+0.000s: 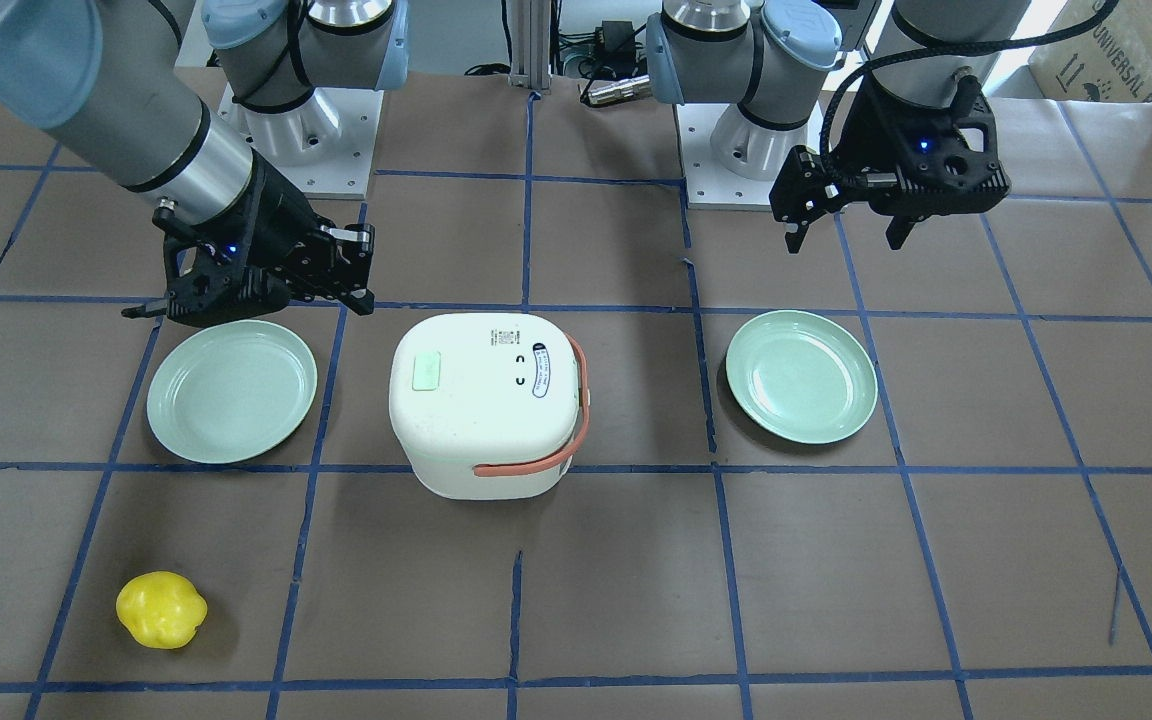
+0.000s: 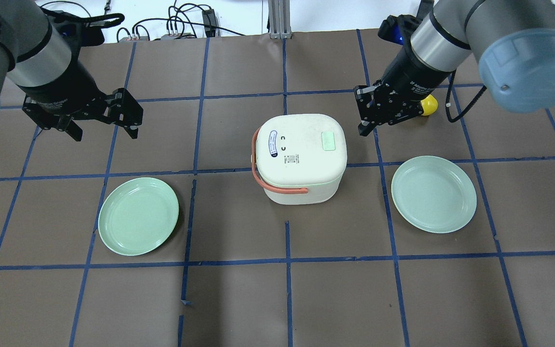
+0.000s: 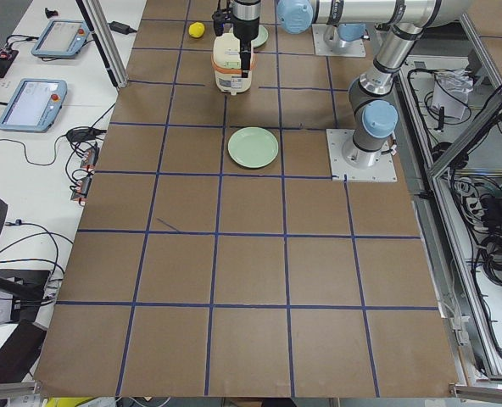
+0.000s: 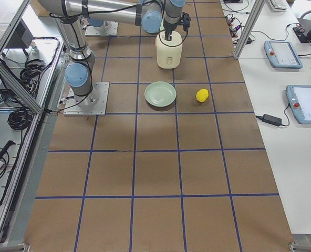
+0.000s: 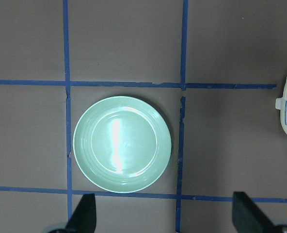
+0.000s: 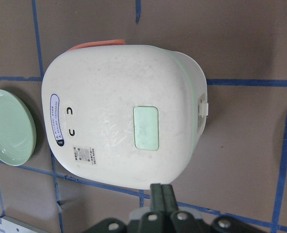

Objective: Press rice cooker button
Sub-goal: 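Lower the right gripper onto the green button on the cooker lid, then press down on the green lid button with the right gripper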

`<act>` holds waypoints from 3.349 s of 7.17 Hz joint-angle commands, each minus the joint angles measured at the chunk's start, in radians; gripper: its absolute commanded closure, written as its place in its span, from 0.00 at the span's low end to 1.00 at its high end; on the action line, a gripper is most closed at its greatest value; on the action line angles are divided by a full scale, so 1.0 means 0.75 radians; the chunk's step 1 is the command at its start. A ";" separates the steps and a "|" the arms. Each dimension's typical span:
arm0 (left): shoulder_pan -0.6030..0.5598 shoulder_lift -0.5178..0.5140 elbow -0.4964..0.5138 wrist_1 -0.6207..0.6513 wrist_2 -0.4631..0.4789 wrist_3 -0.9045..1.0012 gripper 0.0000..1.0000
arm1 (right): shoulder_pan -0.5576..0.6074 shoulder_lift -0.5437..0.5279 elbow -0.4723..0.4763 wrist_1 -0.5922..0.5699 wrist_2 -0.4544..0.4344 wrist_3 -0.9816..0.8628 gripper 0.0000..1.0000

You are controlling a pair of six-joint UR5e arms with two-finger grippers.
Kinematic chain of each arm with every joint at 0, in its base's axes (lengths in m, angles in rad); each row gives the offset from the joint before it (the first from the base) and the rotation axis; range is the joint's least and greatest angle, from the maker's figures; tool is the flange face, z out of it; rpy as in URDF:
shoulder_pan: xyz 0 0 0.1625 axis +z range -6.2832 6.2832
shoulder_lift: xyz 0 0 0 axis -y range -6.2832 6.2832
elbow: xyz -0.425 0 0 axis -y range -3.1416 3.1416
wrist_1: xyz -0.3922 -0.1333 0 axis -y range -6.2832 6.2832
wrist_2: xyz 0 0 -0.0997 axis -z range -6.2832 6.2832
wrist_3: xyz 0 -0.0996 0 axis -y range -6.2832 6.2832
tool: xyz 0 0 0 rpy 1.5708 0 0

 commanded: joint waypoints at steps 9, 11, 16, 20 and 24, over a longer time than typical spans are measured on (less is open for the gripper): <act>0.000 0.000 0.000 -0.002 0.000 0.000 0.00 | 0.048 0.151 0.035 -0.225 0.087 0.014 0.95; 0.000 0.000 0.000 0.000 0.000 0.000 0.00 | 0.050 0.154 0.037 -0.231 0.087 0.014 0.95; 0.000 0.000 0.000 0.000 0.000 0.000 0.00 | 0.050 0.145 0.061 -0.233 0.093 0.014 0.95; 0.000 0.000 0.000 0.000 0.000 0.000 0.00 | 0.064 0.158 0.063 -0.250 0.093 0.014 0.95; 0.000 0.000 0.000 0.000 0.000 0.000 0.00 | 0.060 0.174 0.061 -0.250 0.091 0.002 0.95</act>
